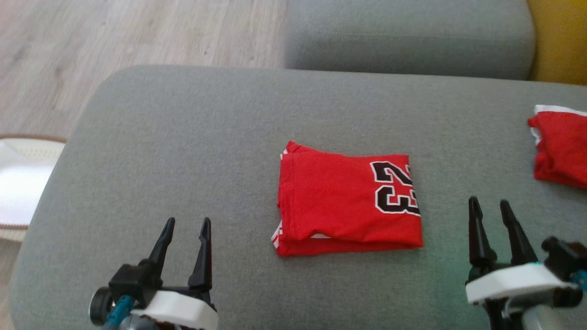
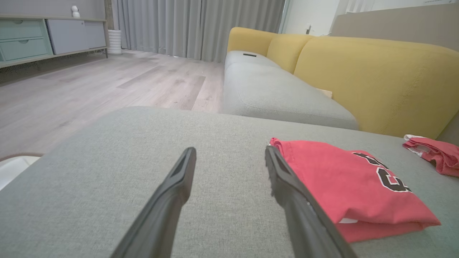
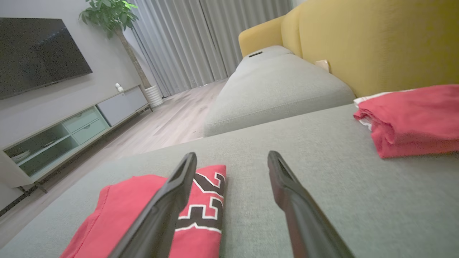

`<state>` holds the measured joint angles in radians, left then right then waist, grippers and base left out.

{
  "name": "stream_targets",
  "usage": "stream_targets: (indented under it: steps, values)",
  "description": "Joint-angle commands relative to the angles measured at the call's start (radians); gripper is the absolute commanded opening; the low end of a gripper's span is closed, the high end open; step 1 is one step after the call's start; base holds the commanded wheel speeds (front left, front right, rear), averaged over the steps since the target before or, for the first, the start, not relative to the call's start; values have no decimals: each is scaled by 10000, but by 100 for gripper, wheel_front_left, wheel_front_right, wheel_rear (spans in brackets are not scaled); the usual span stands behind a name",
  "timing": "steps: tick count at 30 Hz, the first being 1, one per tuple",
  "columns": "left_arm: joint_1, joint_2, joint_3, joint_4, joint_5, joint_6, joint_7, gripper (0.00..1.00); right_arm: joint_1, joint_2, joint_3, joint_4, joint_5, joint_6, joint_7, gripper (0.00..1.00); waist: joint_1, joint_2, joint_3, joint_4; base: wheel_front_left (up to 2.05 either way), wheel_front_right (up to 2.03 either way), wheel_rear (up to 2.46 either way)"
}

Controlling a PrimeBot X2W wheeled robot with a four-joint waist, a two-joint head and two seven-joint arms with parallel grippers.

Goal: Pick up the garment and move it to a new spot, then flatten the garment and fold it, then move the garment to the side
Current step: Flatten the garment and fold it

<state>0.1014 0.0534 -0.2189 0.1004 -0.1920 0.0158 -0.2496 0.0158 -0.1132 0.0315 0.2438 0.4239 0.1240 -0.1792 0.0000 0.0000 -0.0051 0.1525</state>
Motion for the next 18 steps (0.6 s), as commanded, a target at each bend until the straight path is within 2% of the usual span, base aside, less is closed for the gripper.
stream_targets:
  steps: [1,8,18]
  values:
    - [-287,-32,427,-297,132,-61,-122,100,-152,-143,278,-234,6,67,-207,100,0,0,-212,-163,0,0,0]
    - [81,-32,632,-398,294,-181,-122,100,309,-87,412,141,-752,67,-691,100,0,0,-487,-307,0,0,0]
    - [349,-32,598,-435,575,-323,-122,100,752,108,431,394,-1685,67,-820,100,0,0,-580,-302,0,0,0]
